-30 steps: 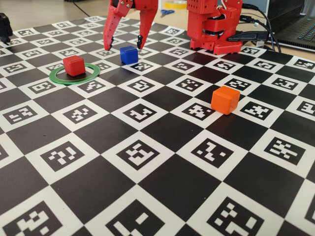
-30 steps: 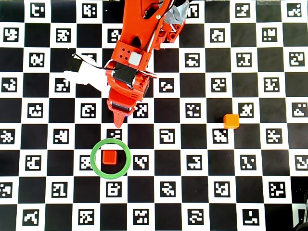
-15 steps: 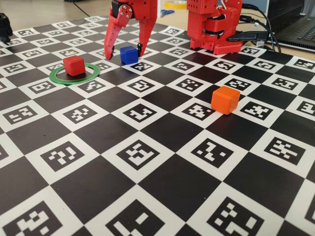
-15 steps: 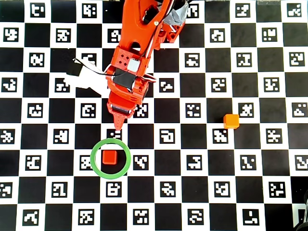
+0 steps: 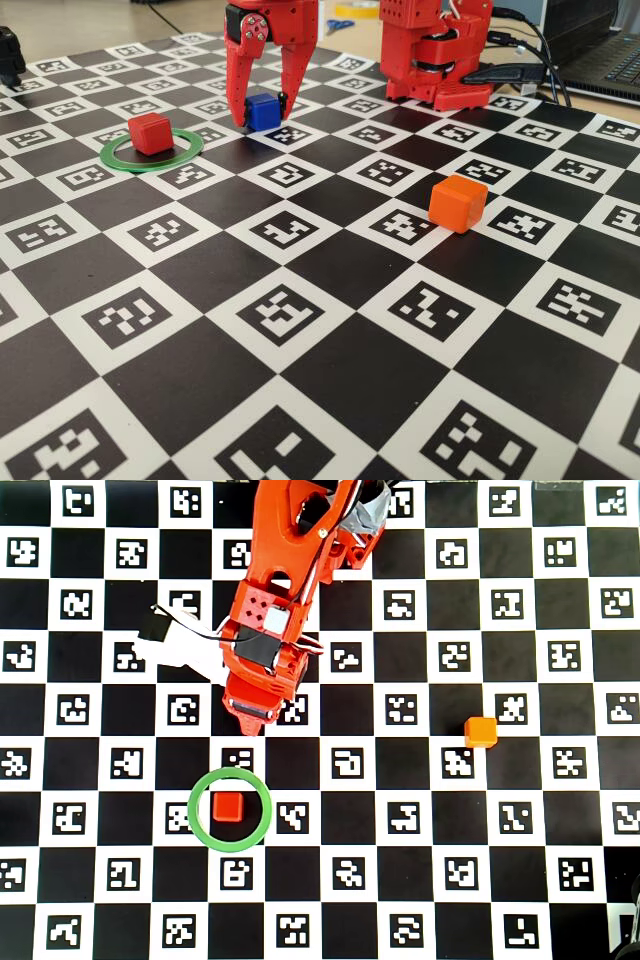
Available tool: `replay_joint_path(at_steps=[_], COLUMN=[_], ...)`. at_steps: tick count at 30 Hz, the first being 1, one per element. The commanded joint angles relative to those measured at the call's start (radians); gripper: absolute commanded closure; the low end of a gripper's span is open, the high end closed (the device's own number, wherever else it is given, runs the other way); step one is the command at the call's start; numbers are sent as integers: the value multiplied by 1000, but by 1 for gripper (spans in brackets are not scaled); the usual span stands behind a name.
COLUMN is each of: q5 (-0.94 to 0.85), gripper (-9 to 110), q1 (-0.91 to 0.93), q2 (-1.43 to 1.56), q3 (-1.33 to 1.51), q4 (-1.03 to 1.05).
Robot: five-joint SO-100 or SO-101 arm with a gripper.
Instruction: Grab the red cube then put it in the green circle then put the blue cube on top and finally the orange cube on top
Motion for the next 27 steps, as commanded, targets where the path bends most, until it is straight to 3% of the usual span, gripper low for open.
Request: replay_joint_path(at_steps=[1,13,27], q5=[-3,3,-23], gripper=[83,92,93], q1=[-5,6,15], q2=[15,38,64], q3=[-12,-25,-322], q4=[-11,-5,324])
